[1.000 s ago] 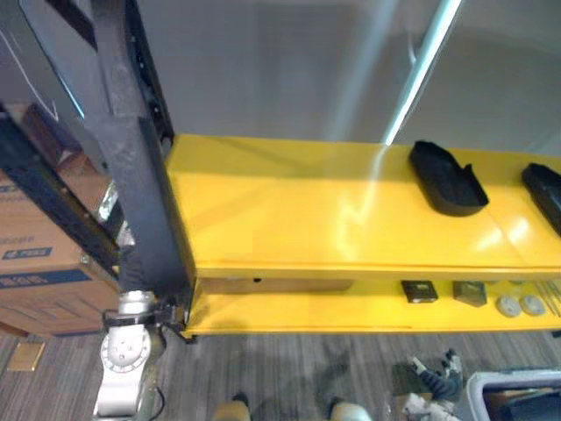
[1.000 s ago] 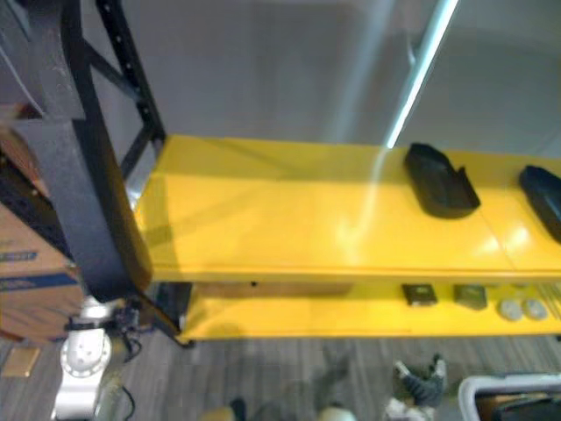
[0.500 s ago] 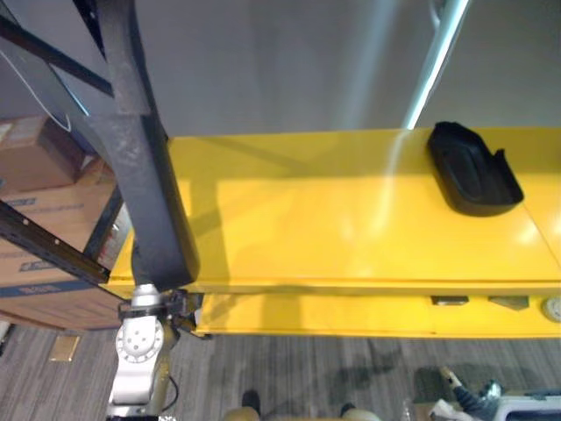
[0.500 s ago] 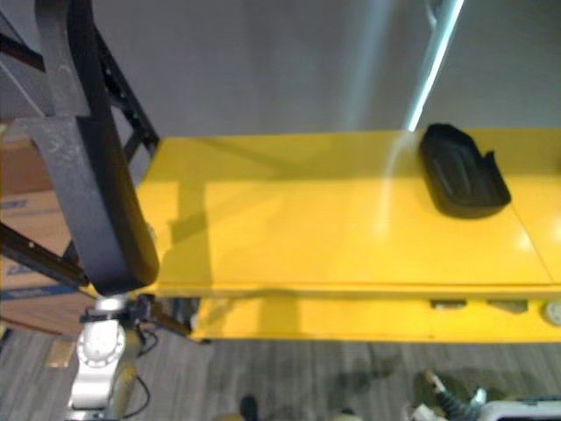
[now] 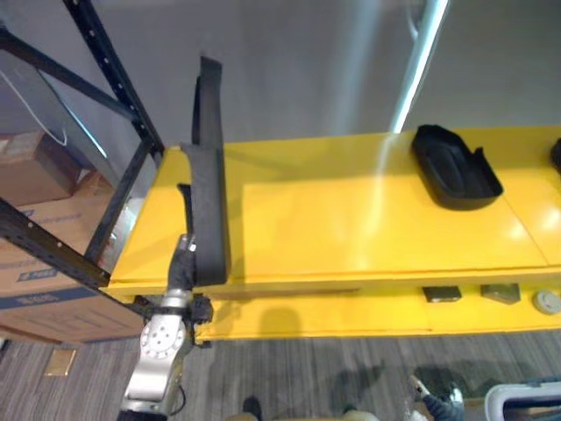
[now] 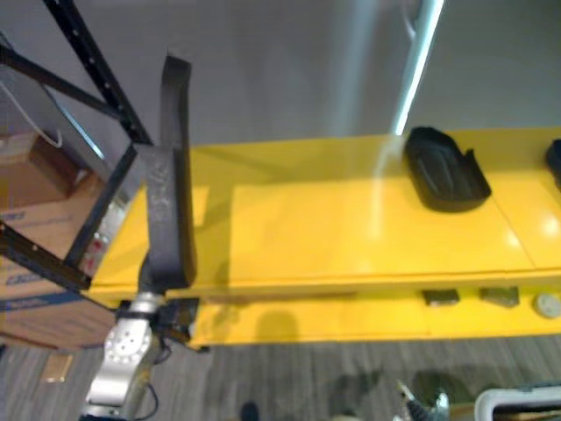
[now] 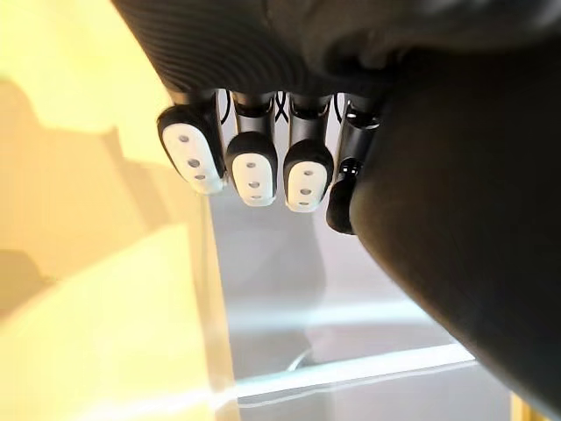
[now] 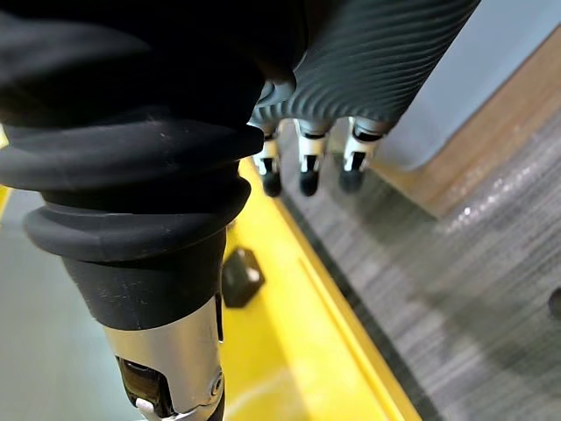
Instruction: Walk over and take plastic housings, then place them on the shelf
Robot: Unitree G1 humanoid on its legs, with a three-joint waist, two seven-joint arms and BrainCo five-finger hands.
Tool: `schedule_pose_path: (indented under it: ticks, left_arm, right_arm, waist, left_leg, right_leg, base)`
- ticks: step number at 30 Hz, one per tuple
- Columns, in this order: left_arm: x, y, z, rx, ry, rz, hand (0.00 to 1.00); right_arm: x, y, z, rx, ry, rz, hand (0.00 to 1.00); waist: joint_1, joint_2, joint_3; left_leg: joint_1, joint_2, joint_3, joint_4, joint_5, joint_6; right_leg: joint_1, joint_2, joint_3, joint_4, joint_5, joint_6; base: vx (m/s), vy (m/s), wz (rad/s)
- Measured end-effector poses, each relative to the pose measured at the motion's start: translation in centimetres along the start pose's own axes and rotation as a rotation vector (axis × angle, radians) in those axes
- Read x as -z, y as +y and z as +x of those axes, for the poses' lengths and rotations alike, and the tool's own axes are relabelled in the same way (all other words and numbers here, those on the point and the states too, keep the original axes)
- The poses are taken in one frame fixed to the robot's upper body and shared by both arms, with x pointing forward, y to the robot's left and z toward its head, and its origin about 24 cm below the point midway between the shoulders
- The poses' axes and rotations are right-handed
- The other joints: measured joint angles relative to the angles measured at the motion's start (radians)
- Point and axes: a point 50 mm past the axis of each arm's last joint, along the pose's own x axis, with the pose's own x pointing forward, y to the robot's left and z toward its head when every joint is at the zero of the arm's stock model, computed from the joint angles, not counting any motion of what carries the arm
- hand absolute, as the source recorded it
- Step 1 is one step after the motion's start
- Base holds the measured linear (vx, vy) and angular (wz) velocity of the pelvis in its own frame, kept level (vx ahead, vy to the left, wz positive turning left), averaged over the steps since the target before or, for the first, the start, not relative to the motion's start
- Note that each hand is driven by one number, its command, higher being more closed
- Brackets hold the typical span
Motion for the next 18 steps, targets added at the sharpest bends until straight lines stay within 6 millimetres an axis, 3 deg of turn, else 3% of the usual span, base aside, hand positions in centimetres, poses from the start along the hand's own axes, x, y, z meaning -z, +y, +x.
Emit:
schedule_pose_path:
  ticks: [13, 18]
  left_arm:
    - [-0.7, 1.6, 0.3, -0.016, -0.021, 0.052, 1.0]
    - [-2.0, 0.2, 1.6, 0.097, -0.082, 0.115, 1.0]
  right_arm:
    - [0.1, 1.2, 0.1, -0.042, 0.014, -0.016, 0.0]
    - [0.8, 0.7, 0.0, -0.058, 0.043, -0.05, 0.0]
  waist:
    - [0.003, -0.007, -0.005]
    - [0.002, -0.023, -0.022]
  left_leg:
    - [0.001, 0.003, -0.022, 0.0, 0.002, -0.002]
    - [-0.019, 0.01, 0.001, -0.001, 0.005, -0.006]
  right_leg:
    - [0.03, 0.002, -0.03, -0.018, 0.0, 0.0]
    - [0.007, 0.001, -0.019, -0.016, 0.007, -0.004]
  base:
    - [0.01, -0.006, 0.06]
    - [-0.02, 0.006, -0.03]
